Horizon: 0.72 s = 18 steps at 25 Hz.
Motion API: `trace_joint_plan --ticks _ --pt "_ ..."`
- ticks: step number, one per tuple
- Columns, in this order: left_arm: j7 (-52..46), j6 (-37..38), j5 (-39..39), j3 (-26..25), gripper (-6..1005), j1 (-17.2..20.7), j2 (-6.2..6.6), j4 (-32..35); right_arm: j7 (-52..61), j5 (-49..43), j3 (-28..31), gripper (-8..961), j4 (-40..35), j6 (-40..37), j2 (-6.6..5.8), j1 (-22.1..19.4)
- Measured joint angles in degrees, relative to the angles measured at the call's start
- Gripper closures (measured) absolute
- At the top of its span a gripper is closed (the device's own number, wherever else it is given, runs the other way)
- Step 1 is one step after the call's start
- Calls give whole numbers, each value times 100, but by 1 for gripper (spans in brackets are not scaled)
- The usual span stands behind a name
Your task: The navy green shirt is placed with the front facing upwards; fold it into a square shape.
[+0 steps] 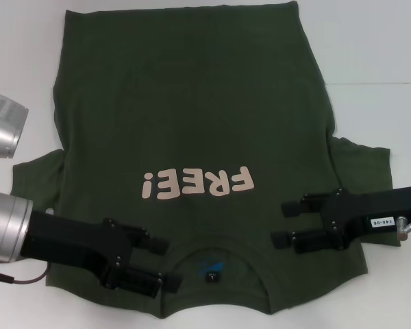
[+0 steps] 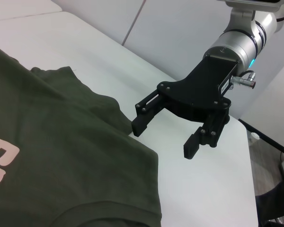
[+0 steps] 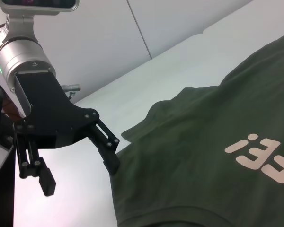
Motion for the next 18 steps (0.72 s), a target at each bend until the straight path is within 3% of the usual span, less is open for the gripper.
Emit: trace_joint_plan --ticks 13,18 --pt "-93 22 -9 -58 159 -43 12 1 90 -22 -42 118 1 24 -1 1" --pt "-864 -98 -18 -692 159 -33 131 -29 585 50 91 118 1 173 -23 89"
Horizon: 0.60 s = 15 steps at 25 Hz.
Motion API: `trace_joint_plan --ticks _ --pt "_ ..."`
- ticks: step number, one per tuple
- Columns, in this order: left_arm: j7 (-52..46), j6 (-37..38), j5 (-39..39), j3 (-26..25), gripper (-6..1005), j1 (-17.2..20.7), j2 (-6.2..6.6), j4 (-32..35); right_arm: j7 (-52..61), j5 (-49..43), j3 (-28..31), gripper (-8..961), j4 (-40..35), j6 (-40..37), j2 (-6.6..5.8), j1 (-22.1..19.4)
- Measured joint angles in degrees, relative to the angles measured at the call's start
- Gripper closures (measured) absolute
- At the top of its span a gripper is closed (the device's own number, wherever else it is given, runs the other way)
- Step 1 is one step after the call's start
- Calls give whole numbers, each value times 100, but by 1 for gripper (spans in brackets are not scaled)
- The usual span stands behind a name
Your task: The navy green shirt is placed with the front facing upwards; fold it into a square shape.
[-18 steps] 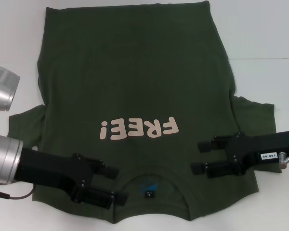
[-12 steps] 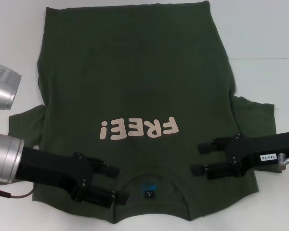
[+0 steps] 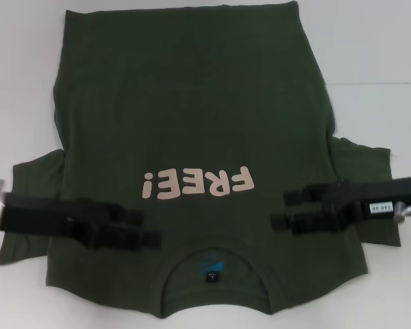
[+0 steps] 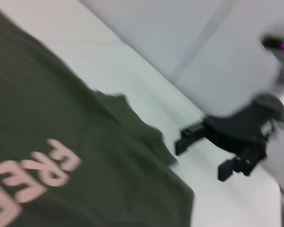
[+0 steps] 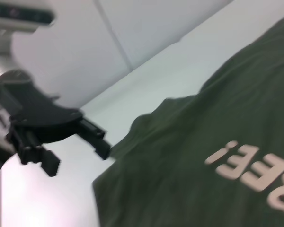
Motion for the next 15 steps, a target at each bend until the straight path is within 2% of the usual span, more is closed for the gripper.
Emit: trace_joint_plan --ticks 5,9,10,12,15 --pt "-897 -96 14 -863 158 78 184 -96 815 49 273 118 0 308 -40 196" --pt "-1720 -471 126 -1381 158 196 309 -269 1731 179 425 118 21 618 -112 407" --pt "-1848 -605 183 -1531 158 223 338 -330 2201 216 463 118 80 791 -191 537" --pt "-2073 -854 306 -1854 158 264 378 -481 2359 218 464 117 137 876 -227 584" --pt "-2308 -1169 381 -2296 158 319 408 -769 2692 199 442 117 501 1230 -397 766"
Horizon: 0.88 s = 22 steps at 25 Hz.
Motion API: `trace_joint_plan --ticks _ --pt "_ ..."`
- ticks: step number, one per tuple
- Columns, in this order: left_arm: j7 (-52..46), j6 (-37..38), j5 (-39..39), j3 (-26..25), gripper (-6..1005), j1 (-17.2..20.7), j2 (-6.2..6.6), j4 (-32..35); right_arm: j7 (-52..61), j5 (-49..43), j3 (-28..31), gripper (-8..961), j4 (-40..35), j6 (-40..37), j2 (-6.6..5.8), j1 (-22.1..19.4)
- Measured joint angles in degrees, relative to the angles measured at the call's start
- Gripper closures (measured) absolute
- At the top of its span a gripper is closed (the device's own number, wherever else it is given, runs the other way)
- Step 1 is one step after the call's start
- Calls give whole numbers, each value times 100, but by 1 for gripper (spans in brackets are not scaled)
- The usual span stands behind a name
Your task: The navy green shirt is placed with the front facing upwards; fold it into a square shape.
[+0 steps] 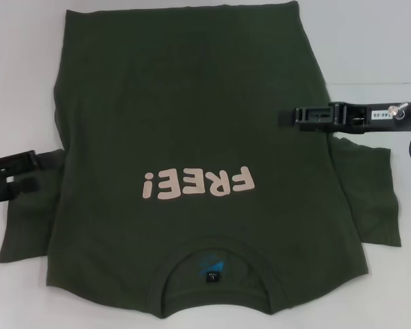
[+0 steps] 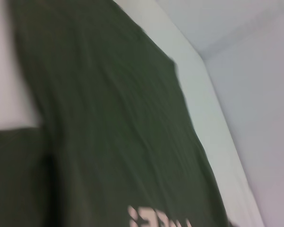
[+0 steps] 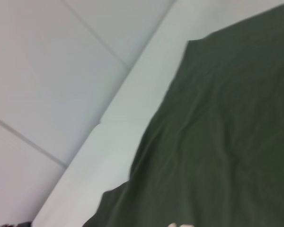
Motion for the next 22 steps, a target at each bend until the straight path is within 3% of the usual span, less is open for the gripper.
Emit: trace_joint_plan --ticks 4,13,22 --pt "-46 -549 6 -132 158 67 0 -320 20 -28 -10 117 356 307 -111 70" --pt "251 -1834 104 -3 159 85 -29 -651 28 -31 -5 117 462 456 -182 -16" --pt "689 -2509 124 28 158 53 -31 -1020 39 -31 36 118 472 458 -212 -68"
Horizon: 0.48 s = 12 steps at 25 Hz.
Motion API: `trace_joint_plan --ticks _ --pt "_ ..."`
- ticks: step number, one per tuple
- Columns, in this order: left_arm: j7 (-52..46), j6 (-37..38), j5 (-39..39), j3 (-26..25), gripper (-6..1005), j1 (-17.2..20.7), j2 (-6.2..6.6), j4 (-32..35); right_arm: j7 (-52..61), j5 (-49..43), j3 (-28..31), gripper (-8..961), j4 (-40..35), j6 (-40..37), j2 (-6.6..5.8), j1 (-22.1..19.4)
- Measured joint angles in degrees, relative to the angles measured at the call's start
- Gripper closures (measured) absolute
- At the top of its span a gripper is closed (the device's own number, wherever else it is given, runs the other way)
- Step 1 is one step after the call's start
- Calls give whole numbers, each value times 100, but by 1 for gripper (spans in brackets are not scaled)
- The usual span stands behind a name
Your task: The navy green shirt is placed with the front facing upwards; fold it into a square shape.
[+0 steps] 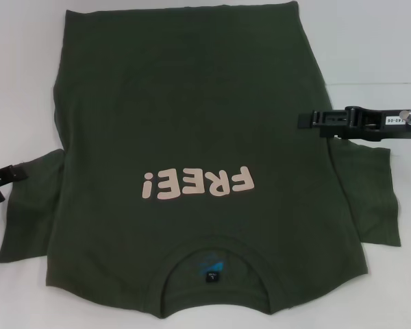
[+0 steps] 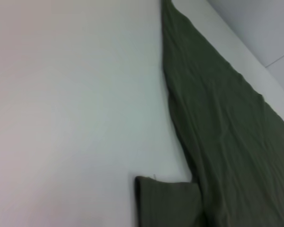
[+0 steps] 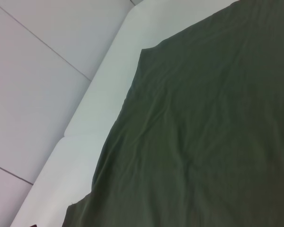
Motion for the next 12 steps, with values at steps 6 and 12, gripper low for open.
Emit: trace_joint_plan --ticks 6,12 --pt "7 -63 28 0 159 16 -3 -89 3 9 4 118 2 0 -9 0" --pt "-15 -11 32 53 160 -46 17 -236 5 29 26 118 2 0 -20 3"
